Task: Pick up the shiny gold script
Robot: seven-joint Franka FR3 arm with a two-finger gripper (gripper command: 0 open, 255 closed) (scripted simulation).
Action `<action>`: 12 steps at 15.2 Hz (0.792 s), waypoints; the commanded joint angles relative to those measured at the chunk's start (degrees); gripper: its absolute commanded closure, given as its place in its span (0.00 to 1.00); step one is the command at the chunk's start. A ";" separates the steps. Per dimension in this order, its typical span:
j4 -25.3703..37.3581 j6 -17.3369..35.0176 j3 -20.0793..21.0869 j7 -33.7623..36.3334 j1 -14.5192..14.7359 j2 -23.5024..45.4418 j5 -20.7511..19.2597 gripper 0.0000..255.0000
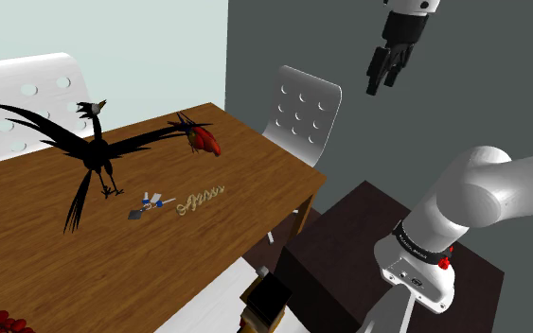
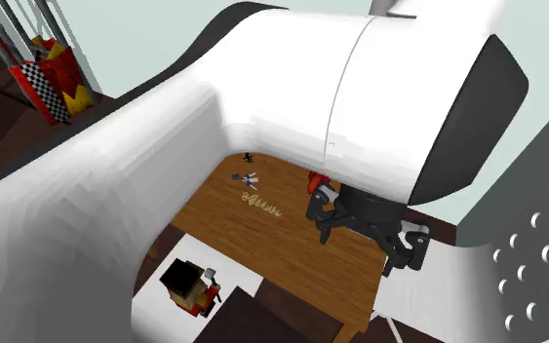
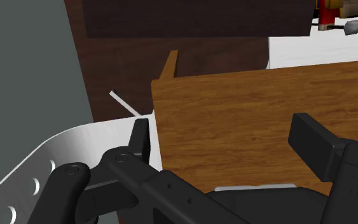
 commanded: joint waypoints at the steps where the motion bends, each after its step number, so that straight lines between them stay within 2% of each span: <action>1: 0.00 0.00 0.00 0.00 0.00 0.00 0.00 0.00; 12: -3.71 19.80 7.43 1.50 5.22 14.14 1.53 0.00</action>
